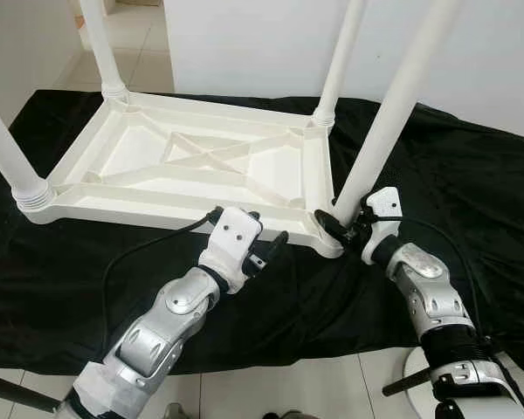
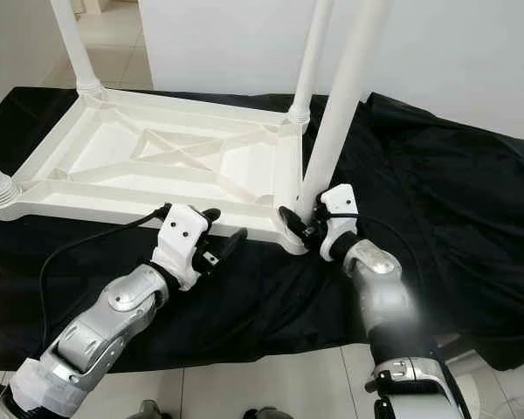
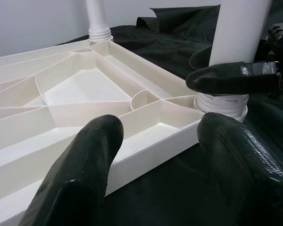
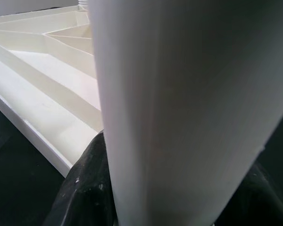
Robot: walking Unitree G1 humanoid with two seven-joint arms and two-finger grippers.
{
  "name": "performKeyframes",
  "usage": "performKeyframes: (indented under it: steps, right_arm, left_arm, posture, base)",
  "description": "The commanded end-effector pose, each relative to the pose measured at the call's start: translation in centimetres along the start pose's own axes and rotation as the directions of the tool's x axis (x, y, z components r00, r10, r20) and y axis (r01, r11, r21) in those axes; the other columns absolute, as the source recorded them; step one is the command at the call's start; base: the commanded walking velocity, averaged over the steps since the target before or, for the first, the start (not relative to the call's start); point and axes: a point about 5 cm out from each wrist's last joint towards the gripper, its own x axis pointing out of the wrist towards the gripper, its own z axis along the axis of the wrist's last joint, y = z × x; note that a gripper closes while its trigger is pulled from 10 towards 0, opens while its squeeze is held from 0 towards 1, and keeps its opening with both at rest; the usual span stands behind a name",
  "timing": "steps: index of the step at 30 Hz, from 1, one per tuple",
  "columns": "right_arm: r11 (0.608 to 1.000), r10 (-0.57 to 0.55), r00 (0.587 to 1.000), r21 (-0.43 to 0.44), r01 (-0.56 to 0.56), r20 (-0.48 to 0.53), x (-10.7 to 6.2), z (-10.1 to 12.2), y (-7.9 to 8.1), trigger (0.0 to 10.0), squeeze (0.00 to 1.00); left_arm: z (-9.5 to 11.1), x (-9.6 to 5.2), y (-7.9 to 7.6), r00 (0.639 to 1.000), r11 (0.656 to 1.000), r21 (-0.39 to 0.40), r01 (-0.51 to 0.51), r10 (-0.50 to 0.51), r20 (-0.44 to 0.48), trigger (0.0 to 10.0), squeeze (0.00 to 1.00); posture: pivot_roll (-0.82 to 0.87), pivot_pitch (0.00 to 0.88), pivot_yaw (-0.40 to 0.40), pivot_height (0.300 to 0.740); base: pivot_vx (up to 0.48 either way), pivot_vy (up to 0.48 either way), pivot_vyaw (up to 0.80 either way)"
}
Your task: Building children table
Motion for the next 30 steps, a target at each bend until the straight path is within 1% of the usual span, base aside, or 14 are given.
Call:
performKeyframes:
  steps: [1, 2, 6, 10, 12, 13, 14, 16, 17, 20, 23, 26, 29, 30]
  right_arm:
    - [0.999, -0.045, 0.999, 0.016, 0.046, -0.028, -0.2, -0.5, -0.5, 5.8, 0.00]
    - [0.996, -0.074, 0.997, 0.055, 0.075, -0.028, -0.2, -0.5, -0.5, 10.0, 0.00]
    - [0.983, -0.145, 0.989, 0.121, 0.141, 0.022, 0.0, 0.3, 0.8, 10.0, 0.00]
    - [0.981, -0.156, 0.987, 0.122, 0.151, 0.029, 0.0, 0.4, 0.9, 10.0, 0.00]
    - [0.966, -0.220, 0.975, 0.140, 0.215, 0.018, 0.1, 0.3, 0.9, 10.0, 0.00]
    - [0.911, -0.369, 0.930, 0.199, 0.362, -0.001, -0.1, 0.3, 0.9, 10.0, 0.00]
    - [0.911, -0.369, 0.930, 0.199, 0.362, -0.001, -0.1, 0.3, 0.9, 10.0, 0.00]
    - [0.850, -0.478, 0.878, 0.245, 0.467, -0.016, -0.3, 0.3, 1.0, 10.0, 0.00]
    - [0.850, -0.478, 0.878, 0.245, 0.467, -0.016, -0.3, 0.3, 1.0, 10.0, 0.00]
    - [0.794, -0.574, 0.819, 0.237, 0.560, -0.012, -0.3, 0.7, 1.9, 10.0, 0.00]
    - [0.775, -0.601, 0.799, 0.235, 0.586, -0.010, -0.3, 0.9, 2.3, 10.0, 0.00]
    - [0.687, -0.704, 0.710, 0.227, 0.690, -0.030, -0.3, 1.0, 3.8, 10.0, 0.00]
    - [0.679, -0.709, 0.704, 0.235, 0.696, -0.035, -0.1, 1.1, 4.5, 10.0, 0.00]
    - [0.702, -0.682, 0.731, 0.252, 0.666, -0.032, 0.2, 1.3, 5.1, 10.0, 0.00]
  left_arm:
    - [-0.1, 0.0, -0.7, 0.992, 0.991, 0.016, 0.129, -0.129, -0.001, 10.0, 0.00]
    - [-0.1, 0.0, -0.7, 0.992, 0.992, 0.017, 0.129, -0.129, -0.001, 10.0, 0.00]
    - [-0.2, 0.1, -0.4, 0.993, 0.992, 0.029, 0.119, -0.119, 0.000, 10.0, 0.00]
    - [-0.2, 0.1, -0.4, 0.993, 0.993, 0.029, 0.118, -0.118, 0.000, 10.0, 0.00]
    - [-0.2, 0.1, -0.4, 0.993, 0.993, 0.026, 0.118, -0.118, 0.002, 10.0, 0.00]
    - [-0.1, 0.1, -0.6, 0.993, 0.992, 0.023, 0.120, -0.121, 0.007, 10.0, 0.00]
    - [-0.1, 0.1, -0.6, 0.993, 0.992, 0.023, 0.120, -0.121, 0.007, 10.0, 0.00]
    - [0.0, 0.1, -0.8, 0.992, 0.992, 0.023, 0.123, -0.124, 0.010, 10.0, 0.00]
    - [0.0, 0.1, -0.8, 0.992, 0.992, 0.023, 0.123, -0.124, 0.010, 10.0, 0.00]
    - [-0.1, 0.0, -0.8, 0.992, 0.992, 0.022, 0.126, -0.127, 0.011, 10.0, 0.00]
    - [-0.1, 0.0, -0.8, 0.992, 0.992, 0.024, 0.127, -0.127, 0.011, 10.0, 0.00]
    - [0.0, 0.2, -0.8, 0.992, 0.992, 0.019, 0.127, -0.128, 0.015, 10.0, 0.00]
    - [0.0, 0.2, -0.8, 0.992, 0.992, 0.018, 0.127, -0.127, 0.016, 10.0, 0.00]
    - [0.0, 0.2, -0.8, 0.992, 0.992, 0.016, 0.127, -0.127, 0.016, 10.0, 0.00]
  posture:
    - [-0.03, 0.067, -0.056, 0.740]
    - [-0.03, 0.068, -0.059, 0.740]
    - [-0.03, 0.073, -0.062, 0.740]
    - [-0.03, 0.073, -0.062, 0.740]
    - [-0.03, 0.076, -0.065, 0.740]
    - [-0.03, 0.078, -0.063, 0.740]
    - [-0.03, 0.078, -0.063, 0.740]
    - [-0.03, 0.079, -0.061, 0.740]
    - [-0.03, 0.079, -0.061, 0.740]
    - [-0.03, 0.082, -0.057, 0.740]
    - [-0.03, 0.082, -0.057, 0.740]
    - [-0.02, 0.085, -0.056, 0.740]
    - [-0.03, 0.087, -0.056, 0.740]
    - [-0.03, 0.087, -0.056, 0.740]
  base:
    - [0.000, 0.000, 0.00]
    - [0.000, 0.000, 0.00]
    - [0.000, 0.000, 0.00]
    - [0.000, 0.000, 0.00]
    - [0.000, 0.000, 0.00]
    - [0.000, 0.000, 0.00]
    - [0.000, 0.000, 0.00]
    - [0.000, 0.000, 0.00]
    - [0.000, 0.000, 0.00]
    - [0.000, 0.000, 0.00]
    - [0.000, 0.000, 0.00]
    - [0.000, 0.000, 0.00]
    - [0.000, 0.000, 0.00]
    - [0.000, 0.000, 0.00]
